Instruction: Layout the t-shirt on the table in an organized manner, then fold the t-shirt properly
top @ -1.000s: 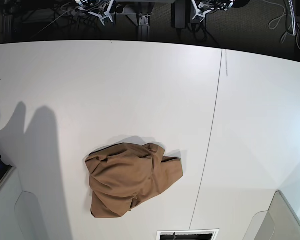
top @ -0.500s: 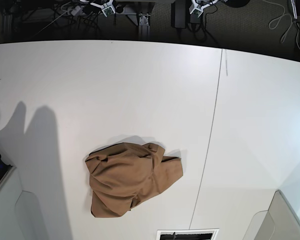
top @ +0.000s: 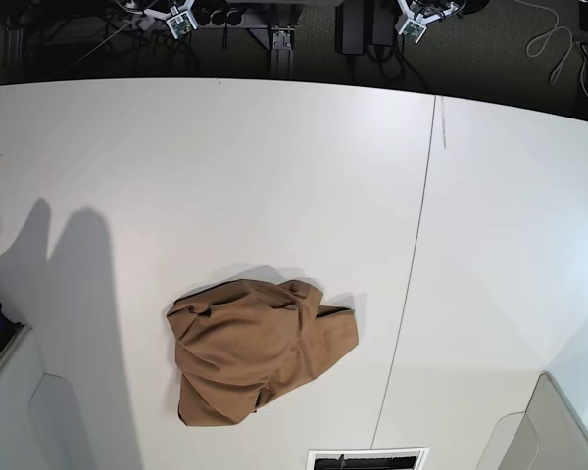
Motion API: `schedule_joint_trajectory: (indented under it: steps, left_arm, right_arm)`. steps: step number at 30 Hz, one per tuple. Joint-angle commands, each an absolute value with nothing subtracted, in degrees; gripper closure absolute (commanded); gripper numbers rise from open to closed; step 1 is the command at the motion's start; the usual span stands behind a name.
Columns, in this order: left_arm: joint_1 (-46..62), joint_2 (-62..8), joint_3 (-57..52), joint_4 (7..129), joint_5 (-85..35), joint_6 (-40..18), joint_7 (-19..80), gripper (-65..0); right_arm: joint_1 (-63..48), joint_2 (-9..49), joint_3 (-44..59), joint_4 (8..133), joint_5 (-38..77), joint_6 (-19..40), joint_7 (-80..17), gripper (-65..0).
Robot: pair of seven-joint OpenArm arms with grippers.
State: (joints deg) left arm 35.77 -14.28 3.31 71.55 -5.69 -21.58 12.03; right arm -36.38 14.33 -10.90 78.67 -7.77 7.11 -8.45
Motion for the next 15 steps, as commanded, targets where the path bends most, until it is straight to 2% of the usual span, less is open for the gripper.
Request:
schedule_joint_trajectory:
  steps: [1,9,15]
  left_arm:
    - [37.5,-14.6,1.4,74.7,-6.8,-21.7,11.2,-14.6]
    - [46.0,-15.7,-10.0,94.0,-12.4,-22.9,14.1,-14.7]
    - [49.8,-18.1,-15.0,106.7,-15.7,-23.7,17.3,-14.7]
  right_arm:
    - [-38.2,15.5,-10.9,81.6,-7.5,7.3,-7.8,-7.8]
    - [-43.5,20.3,-10.9,96.5,-7.5,7.3,-8.0,-7.8]
    - [-43.4,21.1,-10.9,103.9,-7.5,7.2,-10.6,-7.8]
